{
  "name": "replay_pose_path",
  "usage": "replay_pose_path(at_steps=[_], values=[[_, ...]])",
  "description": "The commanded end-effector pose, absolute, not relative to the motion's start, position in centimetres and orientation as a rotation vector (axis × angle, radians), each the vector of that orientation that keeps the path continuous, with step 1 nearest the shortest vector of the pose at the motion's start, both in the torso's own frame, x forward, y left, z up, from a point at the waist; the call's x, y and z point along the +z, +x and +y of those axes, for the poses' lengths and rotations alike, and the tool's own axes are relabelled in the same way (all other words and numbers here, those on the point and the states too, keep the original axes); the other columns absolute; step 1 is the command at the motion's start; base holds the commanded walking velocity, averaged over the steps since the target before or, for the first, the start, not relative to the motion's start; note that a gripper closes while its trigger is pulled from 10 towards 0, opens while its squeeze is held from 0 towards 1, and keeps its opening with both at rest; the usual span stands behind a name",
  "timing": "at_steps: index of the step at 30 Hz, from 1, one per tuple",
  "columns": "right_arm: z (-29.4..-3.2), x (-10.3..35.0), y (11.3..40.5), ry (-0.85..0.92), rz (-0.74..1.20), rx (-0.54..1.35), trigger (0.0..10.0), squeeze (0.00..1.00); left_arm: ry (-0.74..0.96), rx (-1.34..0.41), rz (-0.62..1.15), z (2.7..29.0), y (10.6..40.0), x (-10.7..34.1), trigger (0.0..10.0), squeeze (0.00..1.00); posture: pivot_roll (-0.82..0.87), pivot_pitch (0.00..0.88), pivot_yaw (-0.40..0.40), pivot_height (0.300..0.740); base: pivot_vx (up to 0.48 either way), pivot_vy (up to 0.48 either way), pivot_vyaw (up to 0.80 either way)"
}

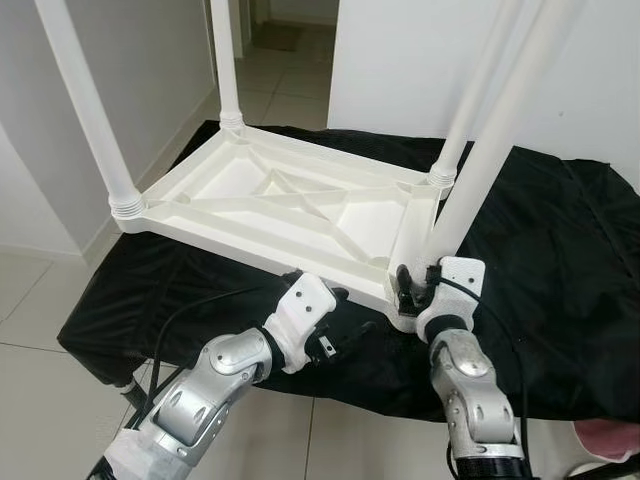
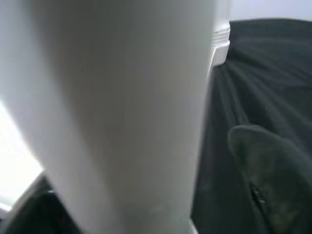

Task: Building children table

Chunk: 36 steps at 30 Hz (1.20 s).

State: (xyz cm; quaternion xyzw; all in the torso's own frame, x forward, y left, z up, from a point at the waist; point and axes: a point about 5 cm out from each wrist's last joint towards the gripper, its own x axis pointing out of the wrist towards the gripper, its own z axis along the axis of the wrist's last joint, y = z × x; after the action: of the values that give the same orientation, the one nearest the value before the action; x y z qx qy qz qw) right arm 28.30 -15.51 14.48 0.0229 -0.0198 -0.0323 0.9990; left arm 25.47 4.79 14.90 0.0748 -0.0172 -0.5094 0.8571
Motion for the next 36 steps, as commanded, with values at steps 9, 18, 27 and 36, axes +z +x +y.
replay_pose_path(at_steps=[9,18,27,36], values=[[-15.1,15.2,28.3,0.038,-0.066,0.193,10.0,0.0,0.192,-1.151,-0.025,4.9,25.5,15.0,10.0,0.0,-0.03,0.022,-0.001,0.74,0.0,0.0,0.0],[-16.4,15.0,28.9,-0.059,-0.054,0.443,10.0,0.0,0.202,-1.169,-0.021,4.8,25.5,15.0,10.0,0.0,-0.04,0.032,0.028,0.74,0.0,0.0,0.0],[-17.2,13.9,29.5,-0.171,0.025,0.659,9.8,0.0,0.202,-1.172,-0.021,4.8,25.4,15.0,10.0,0.0,-0.04,0.022,0.03,0.74,0.0,0.0,0.0],[-17.6,14.2,30.3,-0.209,0.012,0.7,0.0,0.0,0.203,-1.173,-0.023,4.7,25.6,15.1,10.0,0.0,-0.04,0.018,0.034,0.74,0.0,0.0,0.0]])
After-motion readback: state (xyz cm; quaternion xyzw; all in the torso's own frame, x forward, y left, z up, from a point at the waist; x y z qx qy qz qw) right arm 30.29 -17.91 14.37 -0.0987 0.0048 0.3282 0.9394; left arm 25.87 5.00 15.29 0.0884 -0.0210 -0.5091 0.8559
